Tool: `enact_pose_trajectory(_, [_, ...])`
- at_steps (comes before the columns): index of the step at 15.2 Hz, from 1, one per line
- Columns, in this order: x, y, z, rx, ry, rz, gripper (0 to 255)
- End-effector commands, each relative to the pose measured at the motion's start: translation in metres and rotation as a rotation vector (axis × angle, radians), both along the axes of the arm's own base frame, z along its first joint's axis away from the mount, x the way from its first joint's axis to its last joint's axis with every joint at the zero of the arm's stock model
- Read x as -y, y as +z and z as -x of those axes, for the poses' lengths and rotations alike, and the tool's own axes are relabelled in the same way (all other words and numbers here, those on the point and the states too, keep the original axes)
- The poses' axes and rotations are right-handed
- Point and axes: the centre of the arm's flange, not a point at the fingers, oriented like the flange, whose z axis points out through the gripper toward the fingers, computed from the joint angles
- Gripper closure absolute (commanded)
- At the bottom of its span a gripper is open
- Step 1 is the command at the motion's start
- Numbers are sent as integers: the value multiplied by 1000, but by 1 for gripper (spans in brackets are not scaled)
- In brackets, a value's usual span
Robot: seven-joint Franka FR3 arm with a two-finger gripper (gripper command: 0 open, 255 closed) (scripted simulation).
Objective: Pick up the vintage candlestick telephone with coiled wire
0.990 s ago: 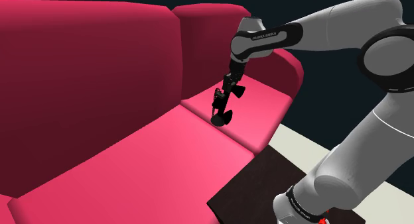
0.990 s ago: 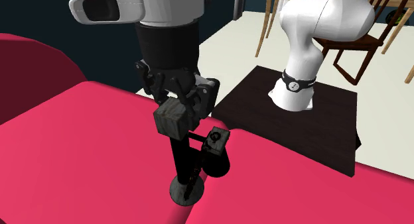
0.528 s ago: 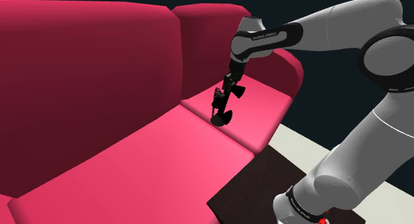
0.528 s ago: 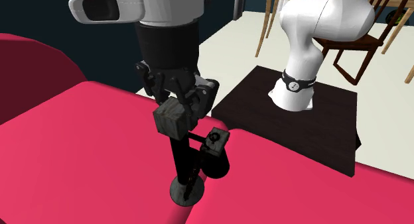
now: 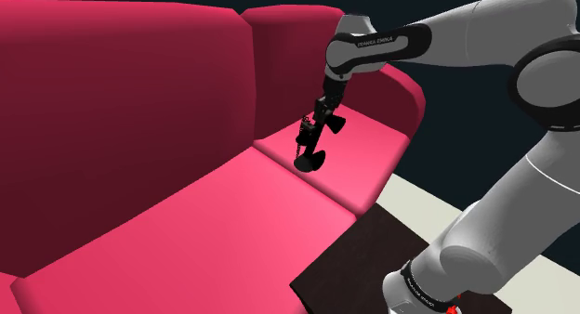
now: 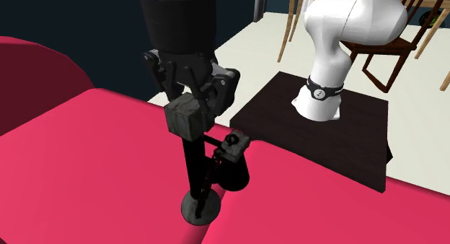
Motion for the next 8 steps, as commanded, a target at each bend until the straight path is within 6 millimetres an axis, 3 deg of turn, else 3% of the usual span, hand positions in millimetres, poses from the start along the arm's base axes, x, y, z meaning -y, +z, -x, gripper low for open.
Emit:
enact_pose_trajectory(1, [1,11,0,1,0,0,255])
enact_pose_trajectory(8, [1,48,0,1,0,0,255])
